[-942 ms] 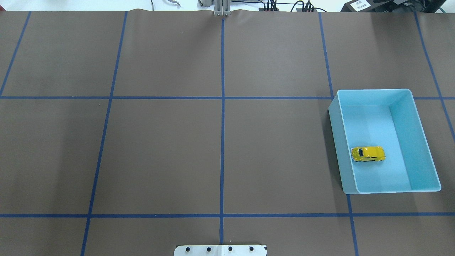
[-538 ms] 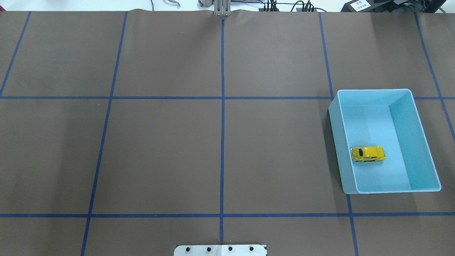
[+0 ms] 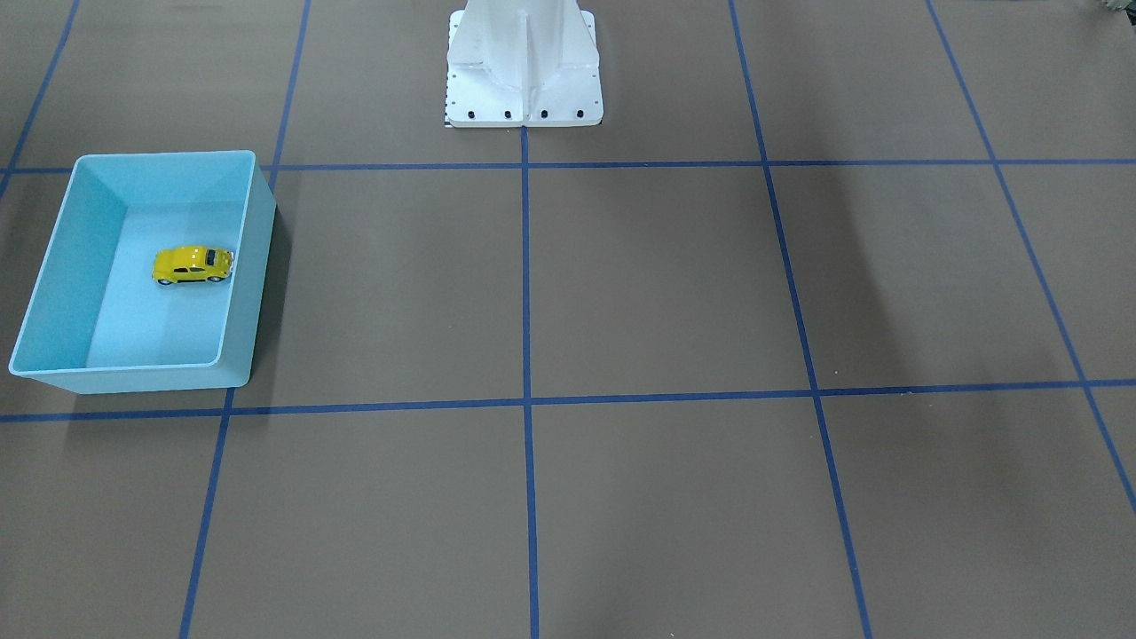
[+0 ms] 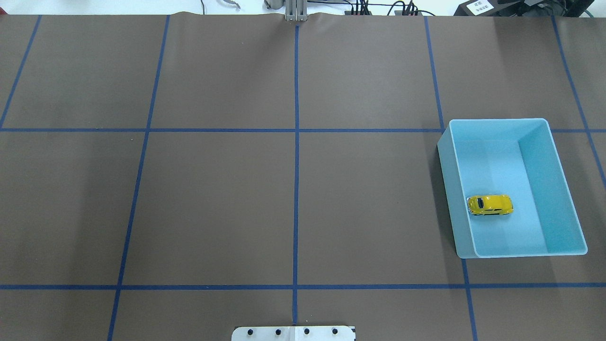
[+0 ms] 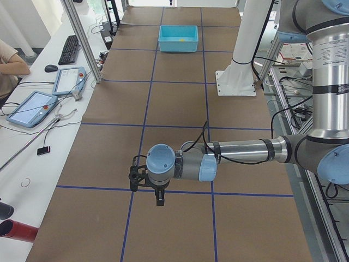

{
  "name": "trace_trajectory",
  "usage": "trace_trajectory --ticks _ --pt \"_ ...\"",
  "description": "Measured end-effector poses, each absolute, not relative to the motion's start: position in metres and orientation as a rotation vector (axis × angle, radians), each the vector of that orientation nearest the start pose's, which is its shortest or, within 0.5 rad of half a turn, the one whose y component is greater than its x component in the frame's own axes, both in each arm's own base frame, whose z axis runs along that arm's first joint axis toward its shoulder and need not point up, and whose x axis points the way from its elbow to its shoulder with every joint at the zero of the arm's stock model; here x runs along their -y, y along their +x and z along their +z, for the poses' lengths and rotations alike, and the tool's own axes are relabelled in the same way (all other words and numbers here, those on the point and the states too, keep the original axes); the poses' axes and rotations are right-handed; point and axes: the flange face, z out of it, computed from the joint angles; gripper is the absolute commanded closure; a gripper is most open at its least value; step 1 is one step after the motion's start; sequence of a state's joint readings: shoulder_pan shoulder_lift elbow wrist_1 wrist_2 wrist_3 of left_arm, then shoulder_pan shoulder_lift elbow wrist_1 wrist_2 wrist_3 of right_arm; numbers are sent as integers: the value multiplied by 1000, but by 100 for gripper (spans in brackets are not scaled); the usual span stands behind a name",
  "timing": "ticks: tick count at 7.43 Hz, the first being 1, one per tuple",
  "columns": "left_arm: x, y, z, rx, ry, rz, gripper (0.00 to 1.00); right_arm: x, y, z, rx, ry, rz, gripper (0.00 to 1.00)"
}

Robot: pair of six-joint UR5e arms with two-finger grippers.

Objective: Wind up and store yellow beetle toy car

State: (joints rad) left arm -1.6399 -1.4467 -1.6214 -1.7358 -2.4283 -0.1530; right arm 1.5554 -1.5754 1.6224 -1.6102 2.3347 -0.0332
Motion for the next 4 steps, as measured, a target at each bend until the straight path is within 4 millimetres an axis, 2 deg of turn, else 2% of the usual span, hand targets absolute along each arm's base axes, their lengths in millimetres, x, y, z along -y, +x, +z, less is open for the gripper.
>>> trace_trajectory --ticks 4 --pt "438 -89 670 -861 47 -170 0 491 57 642 768 16 -51 0"
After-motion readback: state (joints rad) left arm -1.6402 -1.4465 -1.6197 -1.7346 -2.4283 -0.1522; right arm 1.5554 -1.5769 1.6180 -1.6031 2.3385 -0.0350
